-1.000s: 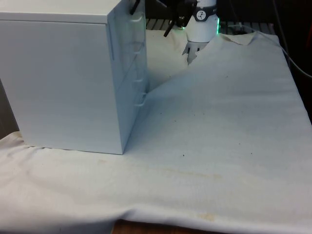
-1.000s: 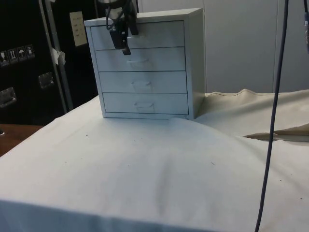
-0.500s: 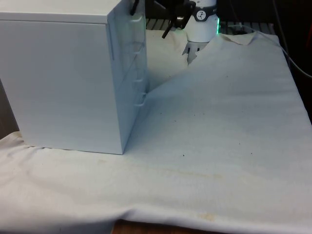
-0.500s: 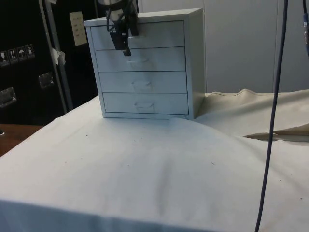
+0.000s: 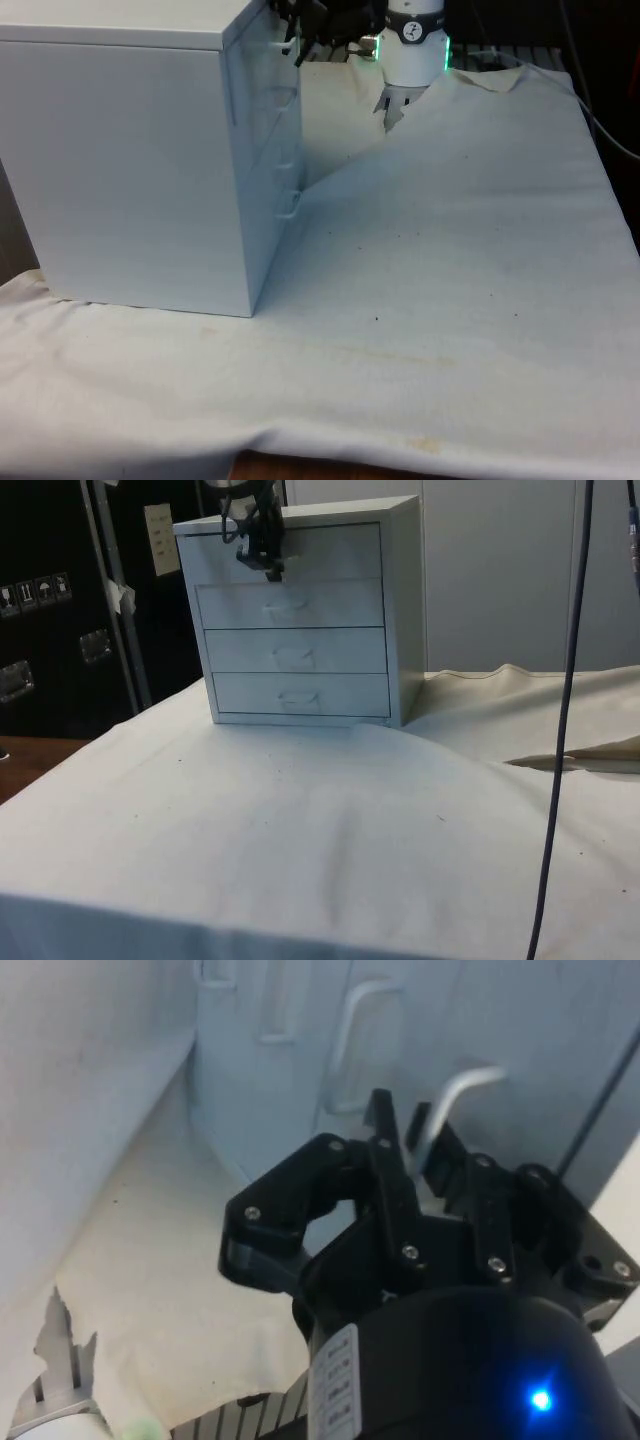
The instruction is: Open the drawer, then close it.
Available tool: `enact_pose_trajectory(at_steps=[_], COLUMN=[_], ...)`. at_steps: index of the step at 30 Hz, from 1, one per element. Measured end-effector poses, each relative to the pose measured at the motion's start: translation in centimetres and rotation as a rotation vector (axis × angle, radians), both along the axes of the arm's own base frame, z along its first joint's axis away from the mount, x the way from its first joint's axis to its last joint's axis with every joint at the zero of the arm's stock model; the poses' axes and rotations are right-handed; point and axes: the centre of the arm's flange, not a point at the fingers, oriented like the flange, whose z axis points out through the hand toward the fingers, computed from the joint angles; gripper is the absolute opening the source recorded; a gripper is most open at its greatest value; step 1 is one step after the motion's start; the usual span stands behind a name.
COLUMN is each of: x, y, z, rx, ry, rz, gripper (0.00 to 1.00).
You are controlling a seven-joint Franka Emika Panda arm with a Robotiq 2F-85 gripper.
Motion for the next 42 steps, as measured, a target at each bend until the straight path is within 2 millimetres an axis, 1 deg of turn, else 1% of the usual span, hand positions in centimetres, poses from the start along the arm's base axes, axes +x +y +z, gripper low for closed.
enact_pose_trajectory(at_steps=[3,25,29,33,37,42], x=[0.0,0.1,0.1,0.1,0.2,0.2], y=[-0.2,-0.3,0.0,1.2,3.0,4.1], z=[0.2,0.4,0.3,0.2,0.3,0.3], rx=[-0.01,-0.018,-0.019,-0.026,-0.031,-0.045], ry=[0.001,0.002,0.001,-0.003,-0.002,-0.002], rz=[0.0,0.0,0.002,0.001,0.003,0.004], gripper=[0.0,0.0,0.0,0.0,0.0,0.0])
